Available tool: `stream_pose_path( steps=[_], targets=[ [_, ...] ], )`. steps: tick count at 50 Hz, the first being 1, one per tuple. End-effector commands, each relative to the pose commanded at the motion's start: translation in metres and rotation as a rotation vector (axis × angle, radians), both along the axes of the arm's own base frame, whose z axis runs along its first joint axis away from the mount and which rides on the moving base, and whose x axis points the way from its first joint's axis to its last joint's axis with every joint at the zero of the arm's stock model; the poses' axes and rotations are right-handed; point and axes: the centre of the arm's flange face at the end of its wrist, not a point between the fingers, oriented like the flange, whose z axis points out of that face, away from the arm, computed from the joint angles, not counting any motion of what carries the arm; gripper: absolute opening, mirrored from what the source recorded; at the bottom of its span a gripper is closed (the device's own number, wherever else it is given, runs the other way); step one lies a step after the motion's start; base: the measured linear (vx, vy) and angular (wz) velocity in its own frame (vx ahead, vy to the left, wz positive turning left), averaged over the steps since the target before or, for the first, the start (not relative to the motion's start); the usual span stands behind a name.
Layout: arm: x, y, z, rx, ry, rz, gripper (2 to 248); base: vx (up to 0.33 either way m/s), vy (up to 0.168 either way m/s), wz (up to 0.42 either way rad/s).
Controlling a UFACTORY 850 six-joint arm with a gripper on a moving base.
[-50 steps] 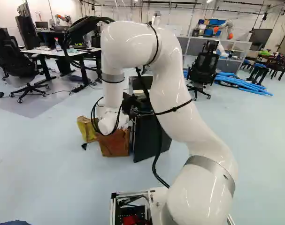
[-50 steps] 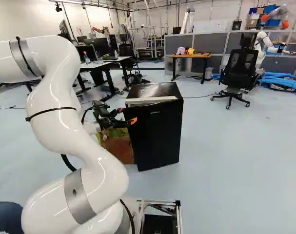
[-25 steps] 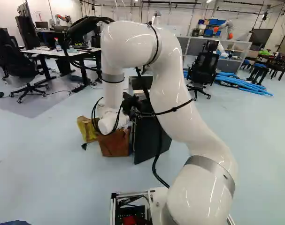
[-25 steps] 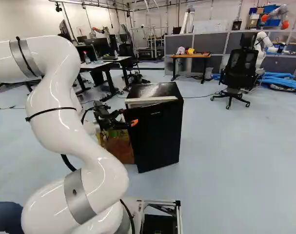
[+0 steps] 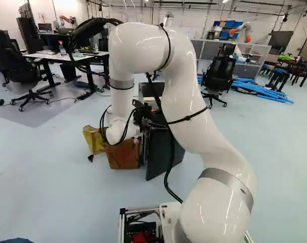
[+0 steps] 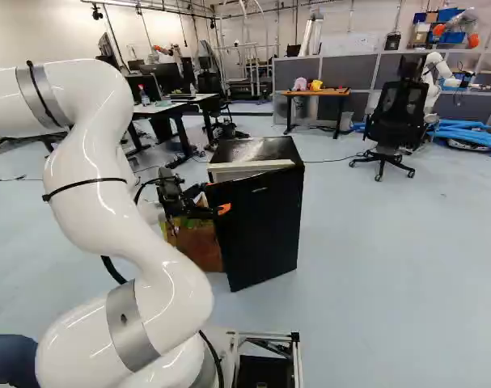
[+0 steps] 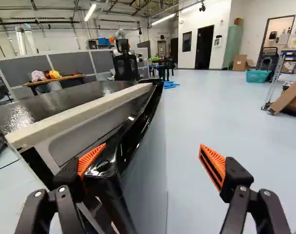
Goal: Grab a drink from the fridge
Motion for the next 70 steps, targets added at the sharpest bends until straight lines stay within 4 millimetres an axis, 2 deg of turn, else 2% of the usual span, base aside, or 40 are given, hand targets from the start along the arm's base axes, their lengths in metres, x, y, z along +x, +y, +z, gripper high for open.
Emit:
stream_pose_path(
  steps=[70],
  targets=[
    [-0.03,-0.012,-0.002,0.013,0.015,-0.364,247,0.0,0.0,0.0]
  ],
)
